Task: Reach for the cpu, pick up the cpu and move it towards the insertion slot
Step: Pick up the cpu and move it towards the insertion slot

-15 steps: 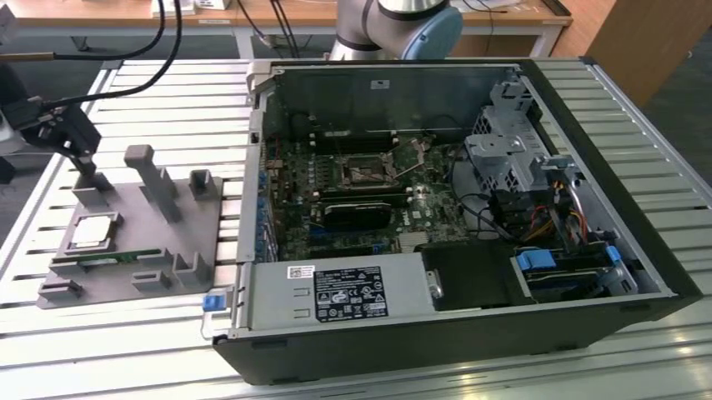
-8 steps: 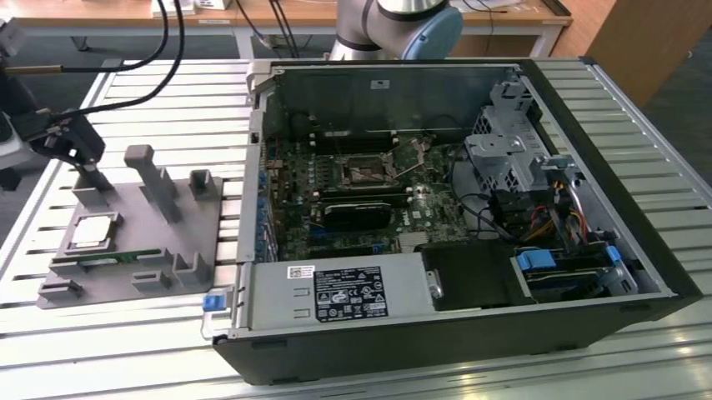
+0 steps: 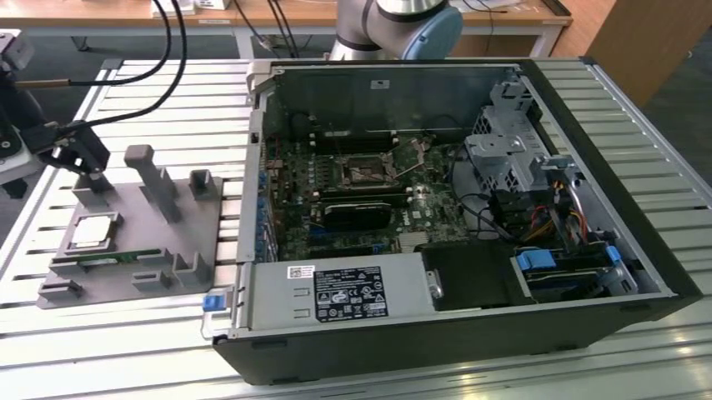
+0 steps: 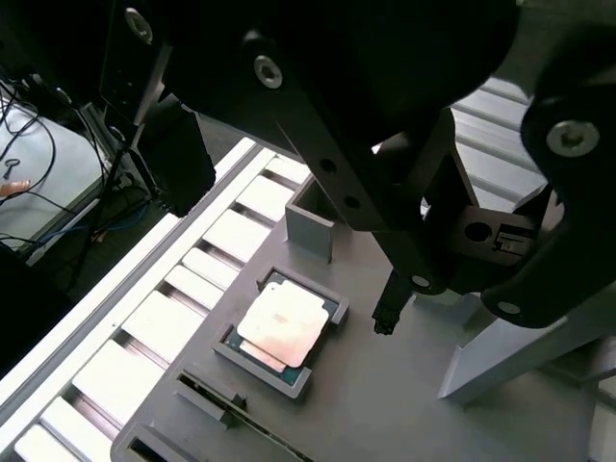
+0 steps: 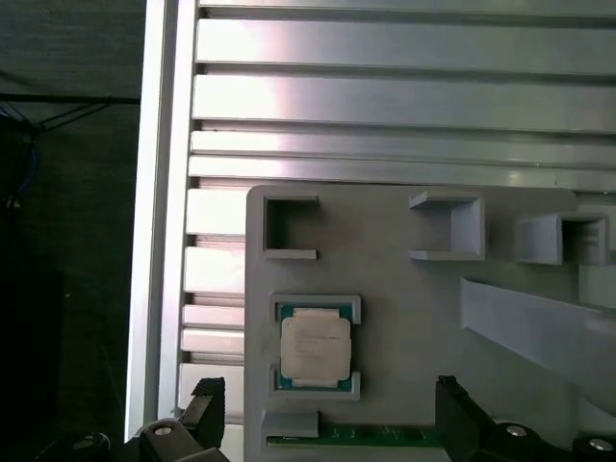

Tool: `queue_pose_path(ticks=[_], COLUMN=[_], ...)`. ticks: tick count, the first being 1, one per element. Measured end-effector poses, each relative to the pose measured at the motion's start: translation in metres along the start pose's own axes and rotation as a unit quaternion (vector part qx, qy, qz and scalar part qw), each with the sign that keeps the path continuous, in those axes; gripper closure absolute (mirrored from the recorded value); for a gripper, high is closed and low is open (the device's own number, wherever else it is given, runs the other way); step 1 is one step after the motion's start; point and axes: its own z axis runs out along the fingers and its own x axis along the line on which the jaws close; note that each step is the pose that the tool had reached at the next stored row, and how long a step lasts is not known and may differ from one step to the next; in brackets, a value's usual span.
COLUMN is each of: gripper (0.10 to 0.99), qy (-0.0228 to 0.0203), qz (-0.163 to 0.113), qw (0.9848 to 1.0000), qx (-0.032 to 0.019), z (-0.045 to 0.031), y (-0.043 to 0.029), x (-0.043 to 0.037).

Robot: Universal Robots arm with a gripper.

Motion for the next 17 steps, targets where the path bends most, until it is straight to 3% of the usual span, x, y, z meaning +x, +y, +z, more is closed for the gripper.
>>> queue_pose_path(ticks=[17], gripper=[0.149], qy=[0.0000], qz=[0.000], qw=[1.0000], qx=[0.0000], z=[0.0310], y=[-0.0041], x=[0.0024])
